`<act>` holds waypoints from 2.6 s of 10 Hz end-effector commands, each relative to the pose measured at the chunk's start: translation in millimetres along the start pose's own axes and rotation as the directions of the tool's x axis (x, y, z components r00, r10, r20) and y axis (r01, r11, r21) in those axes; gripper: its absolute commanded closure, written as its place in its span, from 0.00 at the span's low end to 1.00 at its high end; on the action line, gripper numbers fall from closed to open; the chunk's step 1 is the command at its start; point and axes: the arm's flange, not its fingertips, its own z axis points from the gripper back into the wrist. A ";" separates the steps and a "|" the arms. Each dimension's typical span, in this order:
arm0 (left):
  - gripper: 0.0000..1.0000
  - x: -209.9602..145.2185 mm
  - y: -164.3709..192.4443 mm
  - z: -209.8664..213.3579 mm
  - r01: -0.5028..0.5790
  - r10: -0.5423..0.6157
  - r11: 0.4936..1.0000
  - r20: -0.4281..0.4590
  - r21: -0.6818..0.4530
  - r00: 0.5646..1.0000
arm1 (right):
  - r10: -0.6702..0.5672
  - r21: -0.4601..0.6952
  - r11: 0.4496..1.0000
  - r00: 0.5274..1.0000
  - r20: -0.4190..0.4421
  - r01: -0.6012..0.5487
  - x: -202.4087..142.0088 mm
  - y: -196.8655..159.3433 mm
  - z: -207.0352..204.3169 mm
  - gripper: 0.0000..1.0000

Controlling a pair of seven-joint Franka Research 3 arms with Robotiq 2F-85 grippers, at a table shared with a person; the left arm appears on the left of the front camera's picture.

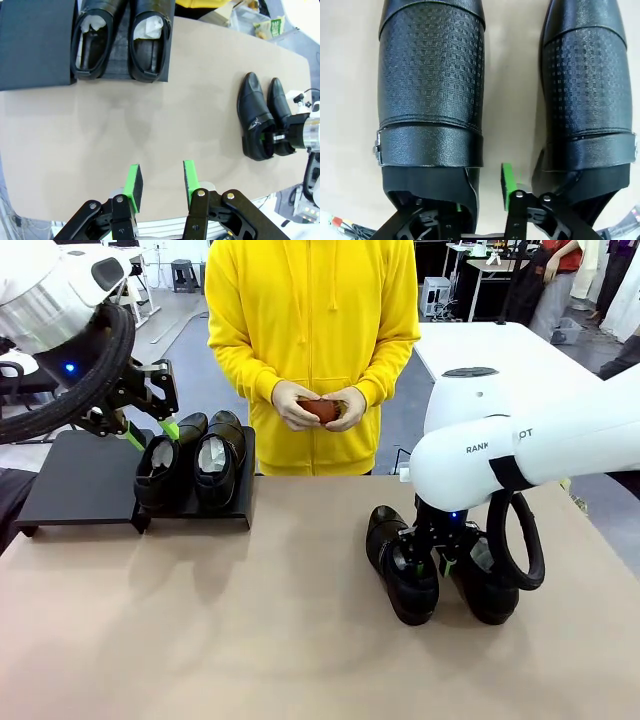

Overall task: Organize the shoes by placing them on the stand.
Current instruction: Pick up one Shoe and place it in the middle of the table.

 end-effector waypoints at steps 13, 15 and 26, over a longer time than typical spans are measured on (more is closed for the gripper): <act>0.54 1.0 0.7 0.5 0.003 -0.003 1.000 0.004 -0.017 1.000 | 0.034 0.201 0.979 0.999 0.013 -0.036 -97.3 133.3 64.9 1.00; 0.54 1.0 0.7 0.5 0.003 -0.003 1.000 0.004 -0.017 1.000 | -0.063 0.261 0.962 0.997 -0.051 0.074 -101.1 148.5 38.5 1.00; 0.54 1.0 0.7 0.5 0.003 -0.003 1.000 0.004 -0.017 1.000 | -0.098 0.278 0.956 0.995 -0.006 0.096 -95.4 154.0 13.3 0.00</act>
